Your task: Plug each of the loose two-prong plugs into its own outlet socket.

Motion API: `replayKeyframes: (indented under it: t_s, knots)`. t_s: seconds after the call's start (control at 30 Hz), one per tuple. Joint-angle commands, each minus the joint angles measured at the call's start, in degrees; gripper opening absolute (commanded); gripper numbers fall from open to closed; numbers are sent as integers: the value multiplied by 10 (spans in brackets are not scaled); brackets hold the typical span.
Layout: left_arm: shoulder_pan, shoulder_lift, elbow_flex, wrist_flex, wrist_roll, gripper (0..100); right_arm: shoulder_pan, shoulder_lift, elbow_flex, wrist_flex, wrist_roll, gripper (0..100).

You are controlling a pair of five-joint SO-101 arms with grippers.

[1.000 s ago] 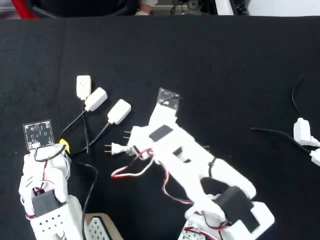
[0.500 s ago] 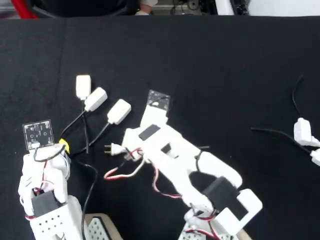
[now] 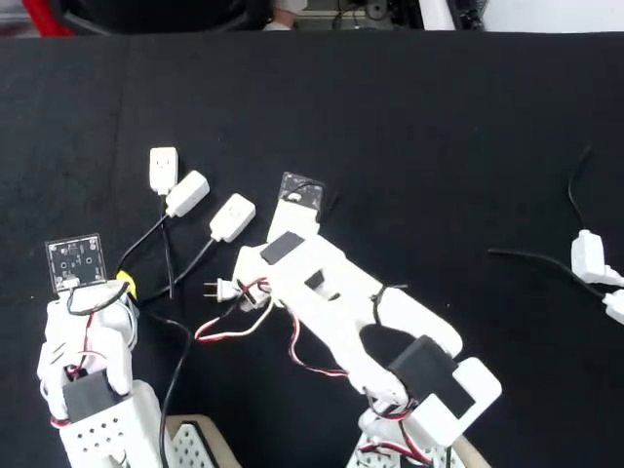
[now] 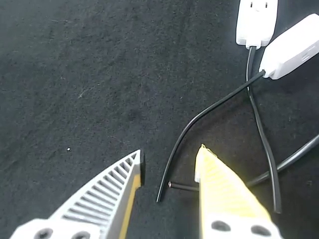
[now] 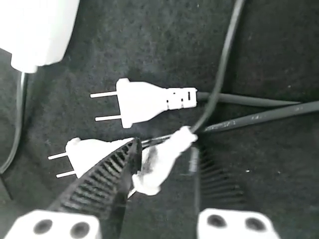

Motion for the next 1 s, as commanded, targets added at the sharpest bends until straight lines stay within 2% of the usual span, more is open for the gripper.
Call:
replayKeyframes:
  t_s: [0.0, 0.4, 0.57, 0.7, 0.8, 0.87, 0.97]
  knots:
    - [3, -3, -6, -14, -4, 181, -9, -6, -29, 4, 0, 74]
    - [3, -3, -6, -13, -4, 180, -4, -6, -29, 7, 7, 41]
    - [3, -3, -6, -13, -4, 180, -2, -6, -30, 8, 92, 11]
    - [3, -3, -6, -12, -4, 180, 55, -12, -49, 33, 126, 11]
    - [3, -3, -5, -14, -4, 180, 127, -29, -103, 125, 228, 11]
    - [3, -3, -5, -14, -4, 180, 178, -35, -142, 171, 327, 11]
    - [3, -3, -4, -14, -4, 180, 248, -18, -187, 168, 508, 11]
